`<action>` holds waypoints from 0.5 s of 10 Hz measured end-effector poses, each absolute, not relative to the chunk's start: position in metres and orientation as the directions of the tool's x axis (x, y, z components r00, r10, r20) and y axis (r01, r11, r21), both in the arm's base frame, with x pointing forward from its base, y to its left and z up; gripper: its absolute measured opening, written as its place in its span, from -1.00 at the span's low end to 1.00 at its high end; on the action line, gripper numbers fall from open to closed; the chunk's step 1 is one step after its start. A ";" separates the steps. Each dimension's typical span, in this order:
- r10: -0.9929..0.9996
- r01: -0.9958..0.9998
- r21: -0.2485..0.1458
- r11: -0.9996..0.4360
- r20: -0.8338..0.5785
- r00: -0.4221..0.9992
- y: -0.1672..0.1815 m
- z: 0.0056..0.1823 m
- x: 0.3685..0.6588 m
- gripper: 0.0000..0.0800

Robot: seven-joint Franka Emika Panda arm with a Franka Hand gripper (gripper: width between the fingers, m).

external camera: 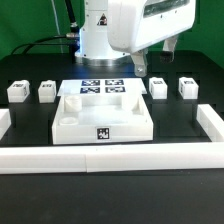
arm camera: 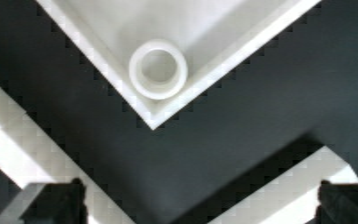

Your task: Assemble square table

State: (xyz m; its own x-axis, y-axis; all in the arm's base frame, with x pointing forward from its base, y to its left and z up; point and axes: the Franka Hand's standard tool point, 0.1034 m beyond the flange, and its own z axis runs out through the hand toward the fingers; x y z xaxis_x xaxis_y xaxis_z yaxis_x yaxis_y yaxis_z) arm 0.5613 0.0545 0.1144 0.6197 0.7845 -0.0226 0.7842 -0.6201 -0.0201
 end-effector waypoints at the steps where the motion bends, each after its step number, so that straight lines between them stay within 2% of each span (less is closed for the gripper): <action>1: 0.784 0.784 -0.020 -0.620 -0.023 0.620 0.055 0.114 0.561 0.63; 5: 0.784 0.784 -0.020 -0.620 -0.023 0.620 0.055 0.114 0.561 0.63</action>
Offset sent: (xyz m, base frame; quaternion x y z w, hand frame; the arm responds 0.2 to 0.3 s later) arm 0.0000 0.0000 0.0000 0.0000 0.0000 0.0000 1.0000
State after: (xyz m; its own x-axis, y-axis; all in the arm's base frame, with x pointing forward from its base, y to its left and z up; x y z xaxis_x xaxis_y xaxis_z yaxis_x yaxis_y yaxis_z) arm 0.5613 0.0545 0.1144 0.6197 0.7845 -0.0226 0.7842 -0.6201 -0.0201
